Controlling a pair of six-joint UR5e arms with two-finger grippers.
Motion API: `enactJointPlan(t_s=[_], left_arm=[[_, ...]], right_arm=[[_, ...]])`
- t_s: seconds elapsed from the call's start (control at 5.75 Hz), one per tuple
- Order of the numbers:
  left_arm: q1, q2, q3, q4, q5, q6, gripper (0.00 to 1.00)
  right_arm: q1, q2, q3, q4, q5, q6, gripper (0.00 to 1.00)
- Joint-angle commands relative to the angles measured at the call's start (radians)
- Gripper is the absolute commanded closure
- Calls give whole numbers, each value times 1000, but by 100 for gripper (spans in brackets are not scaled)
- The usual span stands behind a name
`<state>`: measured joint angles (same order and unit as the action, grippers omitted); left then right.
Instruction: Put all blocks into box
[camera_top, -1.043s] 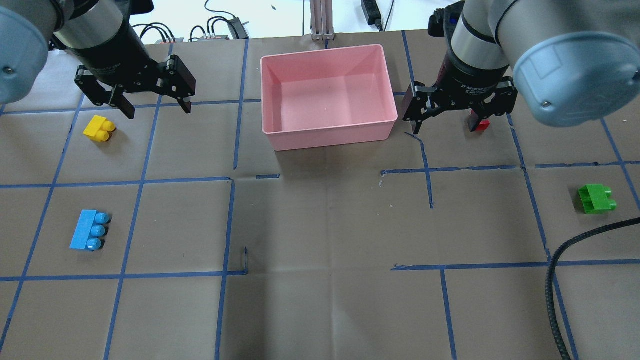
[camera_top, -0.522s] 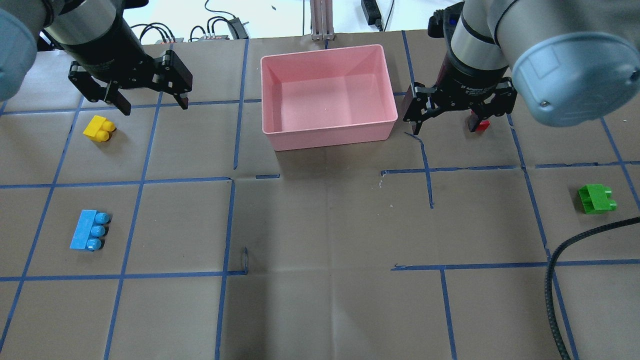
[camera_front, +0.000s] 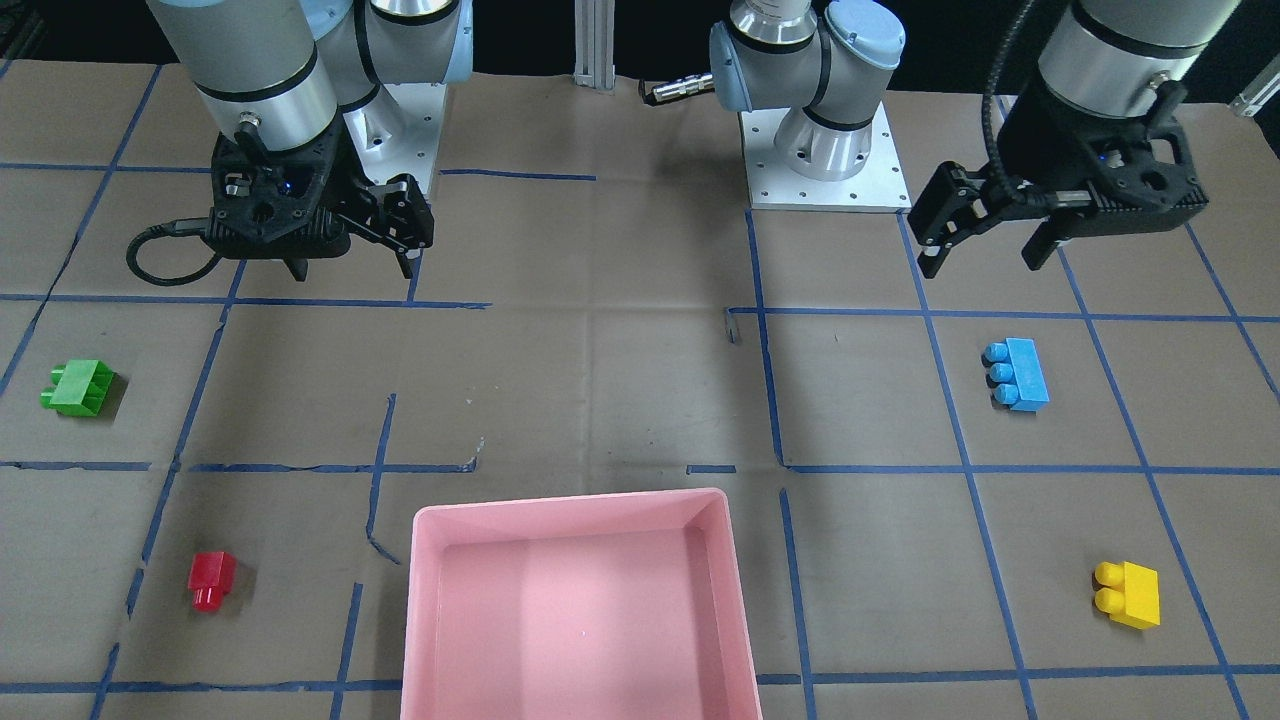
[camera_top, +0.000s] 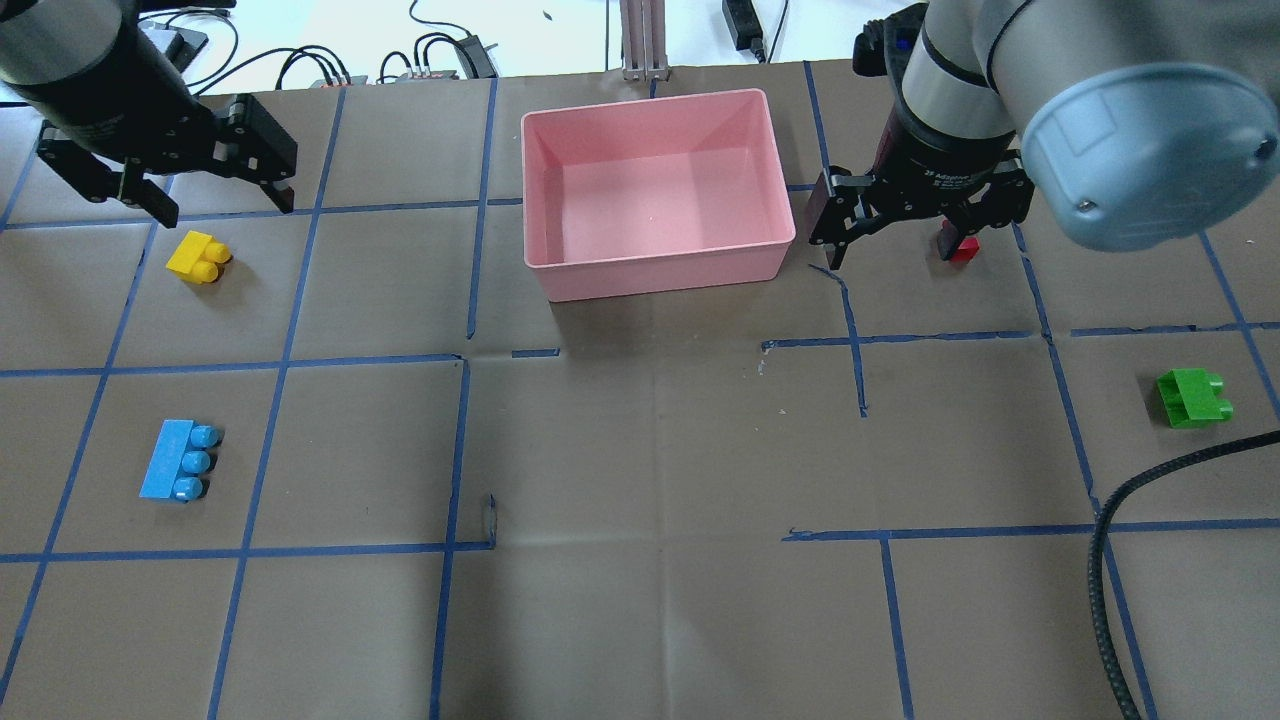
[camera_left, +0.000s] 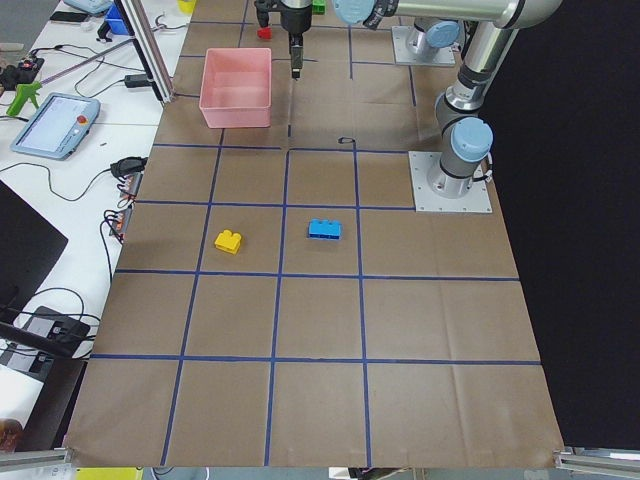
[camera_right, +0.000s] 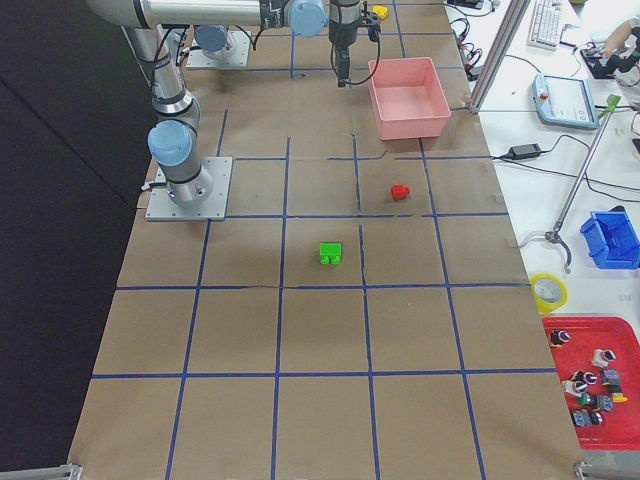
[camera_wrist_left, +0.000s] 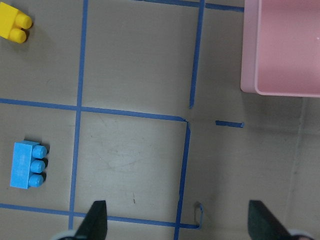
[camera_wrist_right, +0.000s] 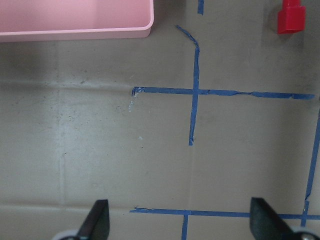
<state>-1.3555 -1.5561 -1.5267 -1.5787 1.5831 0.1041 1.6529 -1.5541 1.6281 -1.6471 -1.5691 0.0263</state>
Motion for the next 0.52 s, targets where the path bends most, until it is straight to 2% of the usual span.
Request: enactJointPlan(t_s=[0.0, 0.17, 0.35], left_arm=[[152, 2, -9, -10, 0, 168, 0], [259, 10, -32, -9, -5, 310, 0], [397, 28, -93, -6, -15, 459, 0]], right_arm=[[-1, -1, -5, 3, -2, -5, 0], [-22, -7, -1, 6, -3, -59, 0], [-77, -11, -1, -3, -8, -216, 0]])
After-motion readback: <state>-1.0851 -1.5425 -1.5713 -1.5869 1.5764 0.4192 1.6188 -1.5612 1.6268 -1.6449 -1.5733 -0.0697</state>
